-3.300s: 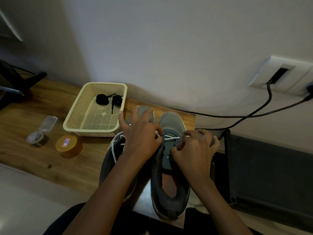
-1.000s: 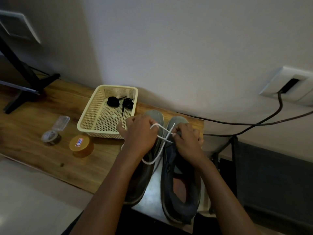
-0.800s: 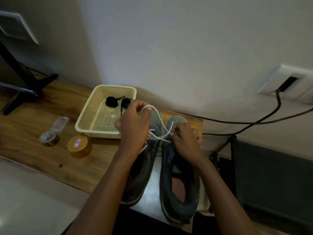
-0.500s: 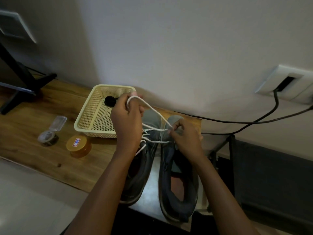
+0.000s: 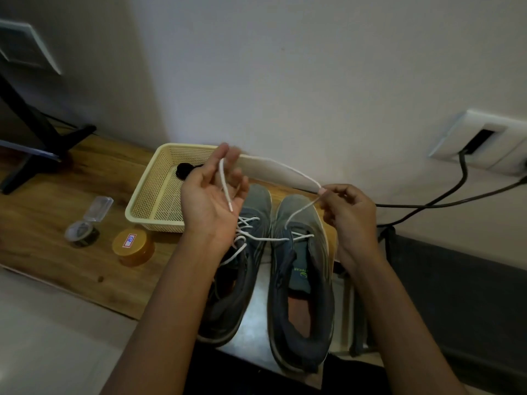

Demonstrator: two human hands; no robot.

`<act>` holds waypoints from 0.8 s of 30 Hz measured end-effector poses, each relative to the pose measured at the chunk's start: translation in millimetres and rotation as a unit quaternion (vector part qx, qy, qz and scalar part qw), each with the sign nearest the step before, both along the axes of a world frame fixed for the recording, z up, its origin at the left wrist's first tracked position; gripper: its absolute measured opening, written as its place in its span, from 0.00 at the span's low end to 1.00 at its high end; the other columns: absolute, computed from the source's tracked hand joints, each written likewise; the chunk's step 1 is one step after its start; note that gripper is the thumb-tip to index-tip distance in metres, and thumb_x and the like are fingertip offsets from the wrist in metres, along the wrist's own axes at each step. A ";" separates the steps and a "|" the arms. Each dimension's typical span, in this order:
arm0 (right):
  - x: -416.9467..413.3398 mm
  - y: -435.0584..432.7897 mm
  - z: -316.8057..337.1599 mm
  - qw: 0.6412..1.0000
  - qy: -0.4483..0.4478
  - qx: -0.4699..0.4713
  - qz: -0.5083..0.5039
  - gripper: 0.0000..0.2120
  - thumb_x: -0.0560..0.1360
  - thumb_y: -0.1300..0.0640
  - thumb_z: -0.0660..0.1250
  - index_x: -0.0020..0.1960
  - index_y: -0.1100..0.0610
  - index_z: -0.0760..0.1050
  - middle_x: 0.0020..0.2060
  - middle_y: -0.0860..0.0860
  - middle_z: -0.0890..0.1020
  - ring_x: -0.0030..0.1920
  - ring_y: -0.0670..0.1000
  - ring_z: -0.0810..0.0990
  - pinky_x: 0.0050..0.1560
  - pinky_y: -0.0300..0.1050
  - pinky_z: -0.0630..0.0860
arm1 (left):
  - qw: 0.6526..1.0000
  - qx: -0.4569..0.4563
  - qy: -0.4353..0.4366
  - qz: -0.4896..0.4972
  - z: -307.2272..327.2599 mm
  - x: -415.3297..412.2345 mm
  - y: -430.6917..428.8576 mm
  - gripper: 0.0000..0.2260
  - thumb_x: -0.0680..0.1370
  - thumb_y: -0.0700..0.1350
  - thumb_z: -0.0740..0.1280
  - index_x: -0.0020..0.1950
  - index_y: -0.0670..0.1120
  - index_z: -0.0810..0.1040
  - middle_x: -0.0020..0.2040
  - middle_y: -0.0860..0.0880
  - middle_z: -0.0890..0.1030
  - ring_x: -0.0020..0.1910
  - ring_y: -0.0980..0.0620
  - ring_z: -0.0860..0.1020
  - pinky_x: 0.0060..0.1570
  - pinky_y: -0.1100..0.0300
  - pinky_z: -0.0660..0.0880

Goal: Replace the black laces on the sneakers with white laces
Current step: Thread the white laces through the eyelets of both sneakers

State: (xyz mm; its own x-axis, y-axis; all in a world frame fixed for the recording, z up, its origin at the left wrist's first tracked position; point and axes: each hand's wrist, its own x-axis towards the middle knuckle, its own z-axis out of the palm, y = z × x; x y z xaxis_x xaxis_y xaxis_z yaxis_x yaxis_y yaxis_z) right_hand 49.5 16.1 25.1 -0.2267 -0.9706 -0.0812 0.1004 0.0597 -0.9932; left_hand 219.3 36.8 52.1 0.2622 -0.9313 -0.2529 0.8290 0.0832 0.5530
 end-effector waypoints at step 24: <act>-30.8 9.7 7.1 0.977 -0.110 0.067 0.170 0.04 0.72 0.67 0.67 0.43 0.60 0.78 0.35 0.55 0.81 0.32 0.49 0.75 0.37 0.40 0.74 | 0.764 0.036 -0.645 0.001 -27.1 -71.6 -7.6 0.19 0.77 0.39 0.67 0.68 0.45 0.73 0.59 0.50 0.80 0.47 0.63 0.75 0.43 0.76 0.69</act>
